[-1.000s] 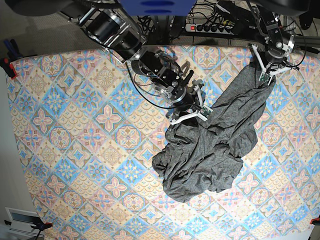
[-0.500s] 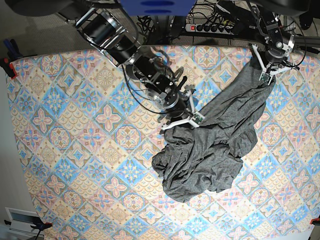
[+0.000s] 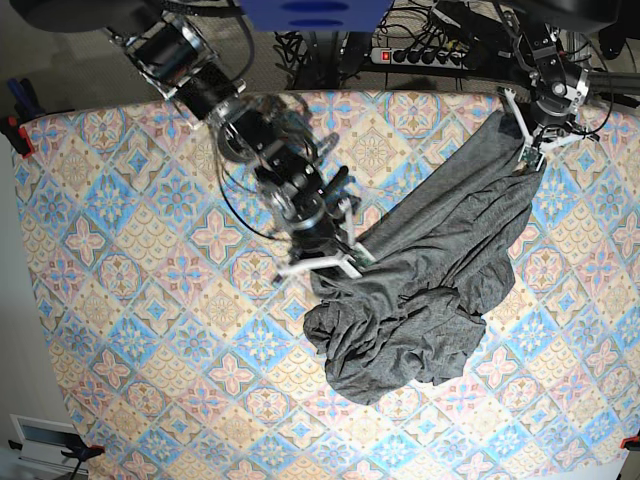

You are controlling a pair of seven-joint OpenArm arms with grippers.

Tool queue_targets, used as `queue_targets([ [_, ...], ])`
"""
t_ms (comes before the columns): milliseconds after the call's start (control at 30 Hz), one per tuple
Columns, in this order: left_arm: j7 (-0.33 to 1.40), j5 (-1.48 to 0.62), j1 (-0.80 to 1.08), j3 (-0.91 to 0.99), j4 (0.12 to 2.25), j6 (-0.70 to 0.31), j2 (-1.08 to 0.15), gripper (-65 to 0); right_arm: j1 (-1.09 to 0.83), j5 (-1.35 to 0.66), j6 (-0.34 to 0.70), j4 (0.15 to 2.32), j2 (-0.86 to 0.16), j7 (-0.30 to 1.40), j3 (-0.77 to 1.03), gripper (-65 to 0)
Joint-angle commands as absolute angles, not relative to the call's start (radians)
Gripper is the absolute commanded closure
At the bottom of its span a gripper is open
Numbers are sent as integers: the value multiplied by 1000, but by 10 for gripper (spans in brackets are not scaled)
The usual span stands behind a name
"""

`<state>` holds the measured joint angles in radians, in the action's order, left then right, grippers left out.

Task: Layout the t-shirt on the table in an organized manner, then fold the t-shirt properly
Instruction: 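Reach the right gripper to the shirt and grasp another edge, then drag the held edge with the right gripper away from the left gripper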

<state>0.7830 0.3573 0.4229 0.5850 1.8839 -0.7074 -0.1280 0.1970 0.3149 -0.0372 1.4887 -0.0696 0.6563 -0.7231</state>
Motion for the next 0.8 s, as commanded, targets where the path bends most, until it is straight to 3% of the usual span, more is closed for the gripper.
queue_targets([
  [0,773,352,420,590,1942,-698,-139,-102,180,320,-54,1521,-70,647,-719,0],
  [333,768,355,401,590,1992,-698,-110,-102,5,320,-105,1676,-84,710,-664,0],
  [767,774,364,357,570,1991,-698,-105,-102,-113,320,-107,1799,-84,713,-318,0],
])
